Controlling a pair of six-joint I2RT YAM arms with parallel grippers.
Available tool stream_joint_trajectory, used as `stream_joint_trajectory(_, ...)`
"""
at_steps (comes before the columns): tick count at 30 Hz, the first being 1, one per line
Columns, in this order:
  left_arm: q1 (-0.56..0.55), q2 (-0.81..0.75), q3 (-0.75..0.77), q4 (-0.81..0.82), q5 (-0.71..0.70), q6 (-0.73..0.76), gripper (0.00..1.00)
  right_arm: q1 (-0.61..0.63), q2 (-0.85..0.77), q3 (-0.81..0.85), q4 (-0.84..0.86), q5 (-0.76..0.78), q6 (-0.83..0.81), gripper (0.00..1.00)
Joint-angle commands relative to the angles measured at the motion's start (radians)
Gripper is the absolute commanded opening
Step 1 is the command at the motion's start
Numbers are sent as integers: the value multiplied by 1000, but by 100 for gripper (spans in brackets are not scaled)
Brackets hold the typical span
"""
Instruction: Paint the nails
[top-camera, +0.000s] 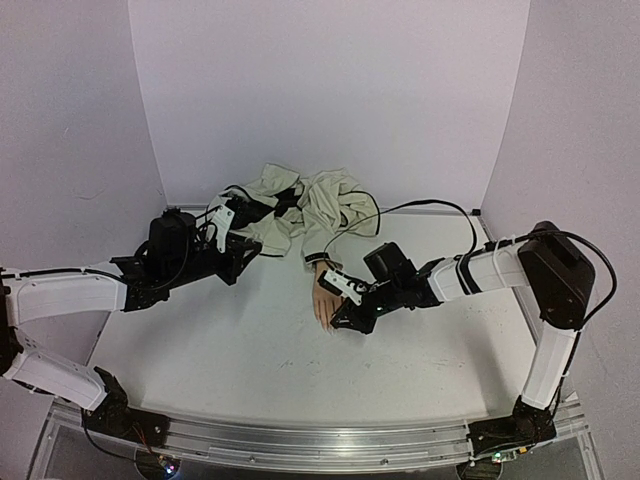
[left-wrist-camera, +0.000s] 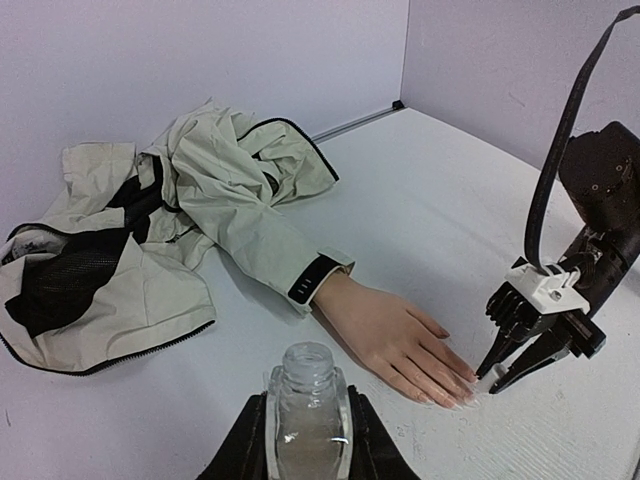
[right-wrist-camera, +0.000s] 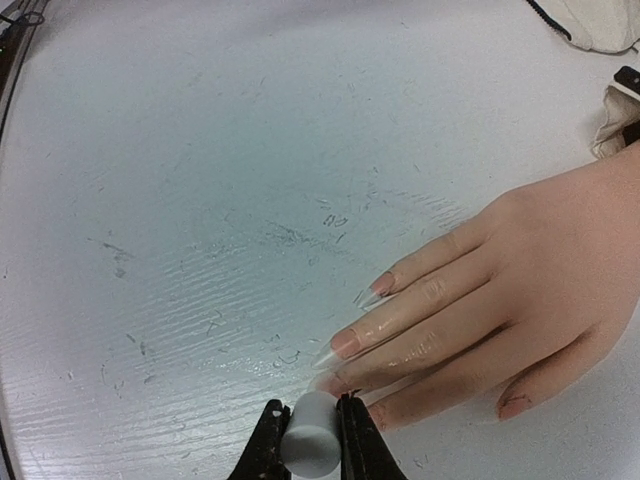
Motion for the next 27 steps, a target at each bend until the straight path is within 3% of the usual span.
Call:
stream_joint_trajectory(1, 6, -20, 17, 72, 10, -4, 0, 7, -5, 17, -26, 6, -7, 0)
stream_joint_trajectory(27, 6, -16, 21, 71, 21, -11, 0, 25, -32, -16, -32, -2, -8, 0)
